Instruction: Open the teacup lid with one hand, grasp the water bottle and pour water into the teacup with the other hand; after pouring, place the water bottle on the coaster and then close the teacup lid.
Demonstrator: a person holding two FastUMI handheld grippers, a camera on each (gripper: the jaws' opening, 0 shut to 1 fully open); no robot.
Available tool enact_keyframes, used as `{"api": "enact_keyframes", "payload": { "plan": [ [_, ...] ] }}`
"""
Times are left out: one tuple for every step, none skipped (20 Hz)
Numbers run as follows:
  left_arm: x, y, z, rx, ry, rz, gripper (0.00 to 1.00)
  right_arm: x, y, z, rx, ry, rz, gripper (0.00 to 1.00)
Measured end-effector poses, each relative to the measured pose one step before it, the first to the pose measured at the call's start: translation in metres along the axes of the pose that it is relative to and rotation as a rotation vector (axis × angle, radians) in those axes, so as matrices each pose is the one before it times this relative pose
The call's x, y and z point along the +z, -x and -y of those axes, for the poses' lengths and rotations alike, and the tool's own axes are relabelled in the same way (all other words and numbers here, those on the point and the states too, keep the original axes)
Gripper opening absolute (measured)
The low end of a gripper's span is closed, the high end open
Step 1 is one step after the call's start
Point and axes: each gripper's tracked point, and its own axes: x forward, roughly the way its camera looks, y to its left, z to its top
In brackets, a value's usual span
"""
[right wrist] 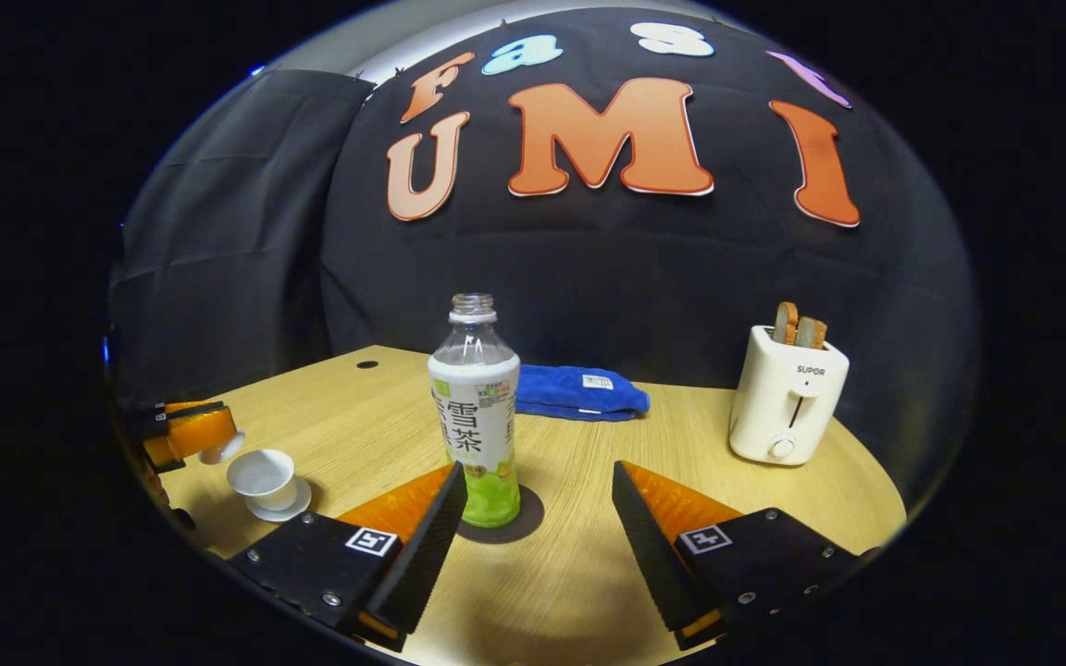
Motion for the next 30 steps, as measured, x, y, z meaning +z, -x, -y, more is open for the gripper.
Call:
{"api": "enact_keyframes", "payload": {
  "plan": [
    [-0.00316, -0.00343, 0.00390, -0.00674, -0.00453, -0.00813, 0.27, -0.00047, 0.00550, 0.00342, -0.00657, -0.00268, 0.00669, 0.95],
    [-0.00188, -0.00302, 0.00356, -0.00491, -0.00415, -0.00488, 0.30, 0.00234, 0.00458, 0.00371, -0.00649, -0.00279, 0.00938, 0.95],
    [-0.00052, -0.00212, 0.00365, -0.00920, -0.00753, -0.00346, 0.30, 0.00008, 0.00404, 0.00410, -0.00780, -0.00213, 0.00749, 0.95],
    [-0.00012, -0.00274, 0.00183, -0.00624, -0.00414, 0.00046, 0.30, 0.00122, 0.00342, 0.00418, -0.00633, -0.00417, 0.00615, 0.95],
    [-0.00272, -0.00331, 0.00306, -0.01003, 0.00326, -0.00465, 0.27, 0.00101, 0.00313, 0.00184, -0.00312, -0.00378, 0.00576, 0.95],
    [-0.00286, -0.00236, 0.00168, -0.00497, 0.00059, -0.00739, 0.30, 0.00200, 0.00275, 0.00242, -0.00265, -0.00589, 0.00830, 0.95],
    [-0.00428, -0.00160, 0.00045, 0.00338, -0.00304, -0.01098, 0.30, 0.00069, 0.00258, 0.00094, 0.00059, -0.00432, 0.00373, 0.95],
    [-0.00450, -0.00198, -0.00088, 0.00809, -0.00518, -0.01246, 0.33, 0.00077, 0.00267, 0.00236, -0.00171, -0.00258, 0.00417, 0.95],
    [-0.00384, -0.00122, 0.00044, 0.00157, -0.00654, -0.01011, 0.30, 0.00011, 0.00203, 0.00229, -0.00290, 0.00001, 0.00525, 0.95],
    [-0.00047, -0.00041, 0.00195, 0.00055, -0.00401, -0.00007, 0.30, 0.00023, 0.00170, 0.00184, -0.00207, 0.00163, 0.00350, 0.95],
    [0.00051, -0.00065, 0.00170, -0.00408, -0.00365, -0.00123, 0.30, -0.00087, 0.00130, 0.00013, -0.00233, 0.00021, 0.00139, 0.95],
    [-0.00069, -0.00069, 0.00047, 0.00408, -0.00768, -0.00620, 0.27, -0.00197, 0.00066, 0.00039, 0.00252, -0.00120, -0.00572, 0.95],
    [-0.00086, 0.00012, -0.00006, 0.00200, -0.00712, 0.00070, 0.27, -0.00336, 0.00138, -0.00018, 0.00295, -0.00494, -0.00809, 0.95],
    [0.00131, -0.00110, 0.00076, -0.00015, -0.00212, 0.00283, 0.27, -0.00016, 0.00127, -0.00189, 0.00744, -0.00497, -0.00076, 0.95],
    [-0.00171, -0.00043, 0.00059, -0.00273, 0.00014, -0.00599, 0.30, 0.00083, 0.00083, -0.00061, 0.00391, -0.00078, 0.00145, 0.95],
    [-0.00278, -0.00001, 0.00061, -0.00191, -0.00399, -0.00821, 0.30, 0.00007, 0.00002, 0.00128, -0.00244, 0.00199, 0.00115, 0.95],
    [-0.00139, -0.00170, -0.00049, 0.00558, -0.01135, -0.00719, 0.30, -0.00002, 0.00030, 0.00092, -0.00176, 0.00256, 0.00225, 0.95],
    [-0.00266, -0.00071, -0.00152, 0.01327, -0.01515, -0.01093, 0.30, 0.00009, 0.00047, 0.00069, -0.00225, -0.00073, 0.00019, 0.95],
    [-0.00054, -0.00088, 0.00047, 0.00911, -0.01133, 0.00040, 0.30, -0.00063, 0.00065, -0.00072, 0.00228, -0.00414, 0.00052, 0.95],
    [0.00063, -0.00047, 0.00111, 0.00207, -0.00170, 0.00391, 0.30, 0.00060, 0.00075, -0.00154, 0.00418, -0.00485, 0.00046, 0.95],
    [0.00007, -0.00104, 0.00077, -0.00302, 0.00350, 0.00501, 0.30, -0.00064, 0.00081, -0.00133, 0.00373, -0.00457, -0.00176, 0.95],
    [-0.00060, 0.00009, -0.00032, 0.00040, 0.00052, -0.00469, 0.30, -0.00088, 0.00027, -0.00188, 0.00576, -0.00428, -0.00363, 0.95],
    [-0.00283, -0.00027, -0.00065, 0.00263, -0.00146, -0.00826, 0.30, -0.00164, 0.00112, -0.00099, 0.00401, -0.00074, -0.00240, 0.95],
    [0.00106, 0.00108, 0.00013, 0.00179, 0.00376, 0.00209, 0.30, -0.00046, -0.00005, -0.00104, 0.00287, 0.00140, 0.00080, 0.95],
    [0.00170, -0.00016, 0.00047, -0.00087, 0.00344, 0.00543, 0.30, 0.00002, 0.00152, -0.00134, 0.00077, 0.00226, -0.00076, 0.95],
    [0.00030, 0.00067, 0.00026, -0.00406, -0.00157, 0.00098, 0.30, -0.00067, 0.00130, -0.00023, 0.00260, 0.00131, -0.00021, 0.95],
    [-0.00067, 0.00076, -0.00088, 0.00164, -0.00186, -0.00125, 0.27, 0.00090, 0.00137, -0.00318, 0.00526, -0.00113, -0.00063, 0.95],
    [-0.00071, -0.00011, 0.00167, -0.00245, -0.00053, -0.00124, 0.30, 0.00165, 0.00194, -0.00121, 0.00423, -0.00128, 0.00314, 0.95],
    [0.00267, 0.00070, -0.00057, 0.00229, -0.00186, 0.00446, 0.32, 0.00139, 0.00071, -0.00063, 0.00319, 0.00078, 0.00631, 0.95],
    [0.00260, -0.00124, -0.00229, 0.00750, -0.00507, 0.00472, 0.35, 0.00242, 0.00184, -0.00052, -0.00031, 0.00263, 0.00522, 0.95]
  ]
}}
